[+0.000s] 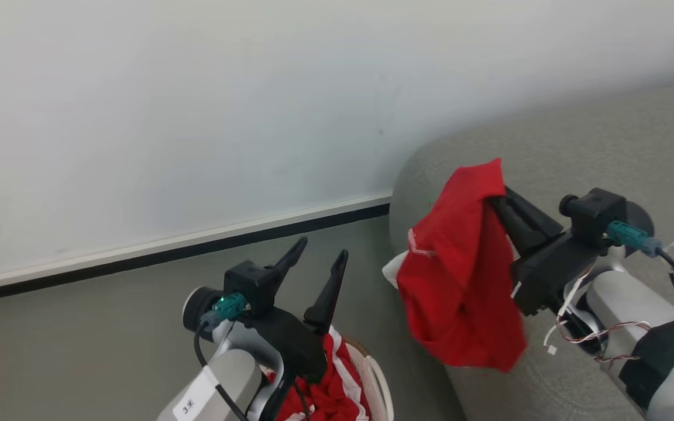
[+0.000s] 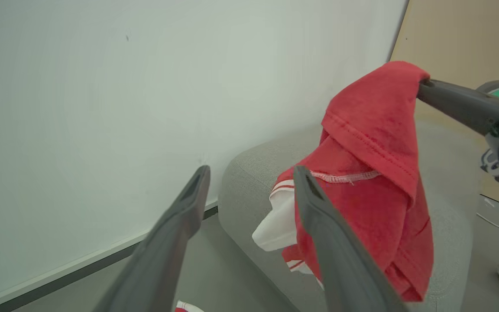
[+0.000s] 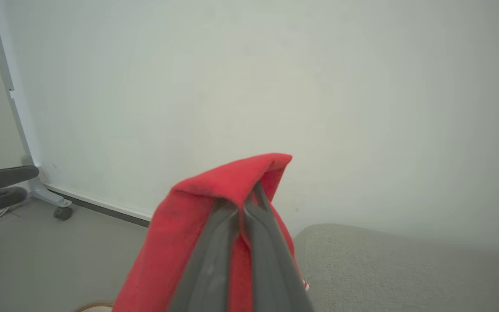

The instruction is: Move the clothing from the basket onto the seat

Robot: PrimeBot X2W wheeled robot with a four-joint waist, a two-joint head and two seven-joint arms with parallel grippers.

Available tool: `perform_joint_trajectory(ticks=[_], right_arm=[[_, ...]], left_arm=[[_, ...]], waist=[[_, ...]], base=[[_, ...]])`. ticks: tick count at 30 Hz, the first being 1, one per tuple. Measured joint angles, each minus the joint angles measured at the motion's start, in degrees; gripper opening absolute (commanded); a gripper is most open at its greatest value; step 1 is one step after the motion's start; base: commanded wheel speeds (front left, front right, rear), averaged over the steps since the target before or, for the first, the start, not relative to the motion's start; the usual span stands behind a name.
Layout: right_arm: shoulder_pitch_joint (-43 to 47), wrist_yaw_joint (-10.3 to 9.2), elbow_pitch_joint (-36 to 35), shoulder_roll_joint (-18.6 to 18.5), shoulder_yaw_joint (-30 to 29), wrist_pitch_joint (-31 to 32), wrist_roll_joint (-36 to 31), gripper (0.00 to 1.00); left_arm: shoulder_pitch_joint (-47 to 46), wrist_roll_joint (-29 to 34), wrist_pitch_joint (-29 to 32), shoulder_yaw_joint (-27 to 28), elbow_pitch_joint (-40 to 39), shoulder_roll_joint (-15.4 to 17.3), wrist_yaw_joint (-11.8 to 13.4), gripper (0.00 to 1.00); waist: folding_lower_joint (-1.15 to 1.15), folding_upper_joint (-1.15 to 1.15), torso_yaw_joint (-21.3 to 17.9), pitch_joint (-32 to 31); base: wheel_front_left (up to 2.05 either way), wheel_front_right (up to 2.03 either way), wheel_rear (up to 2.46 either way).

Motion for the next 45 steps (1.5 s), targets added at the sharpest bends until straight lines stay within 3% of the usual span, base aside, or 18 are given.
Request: perform_joint_trajectory(ticks=[15, 24, 35, 45], right_arm=[[3.78, -1.52, -7.71, -7.34, -2.44, 0.00, -1.56, 0.00], [3.33, -2.02, -11.94, -10.04, -4.65, 0.00, -2.08, 0.00], [-13.99, -2.66, -11.34, -12.52, -12.35, 1.59, -1.22, 0.00], [-28.30, -3.09, -2.68, -14.75, -17.46, 4.12, -0.76, 0.00]], left_arm=[[5.11, 0.40, -0.49, -3.42, -4.15, -1.38, -1.12, 1.00], [5.19, 2.21, -0.49, -5.16, -6.60, -1.88, -1.03, 1.00], [3.46, 5.65, -0.54, -5.41, -11.77, 0.14, -0.45, 1.00], [-0.78, 8.42, -0.54, -4.31, -18.37, 3.66, 0.86, 1.00]], waist=[[0.00, 0.00, -8.25, -0.16], [0.00, 0.00, -9.70, 2.56], [0.00, 0.00, -8.91, 9.90], [0.01, 0.00, -7.18, 17.94]], base=[[0.00, 0.00, 0.00], [0.00, 0.00, 0.00], [0.00, 0.00, 0.00], [0.00, 0.00, 0.00]])
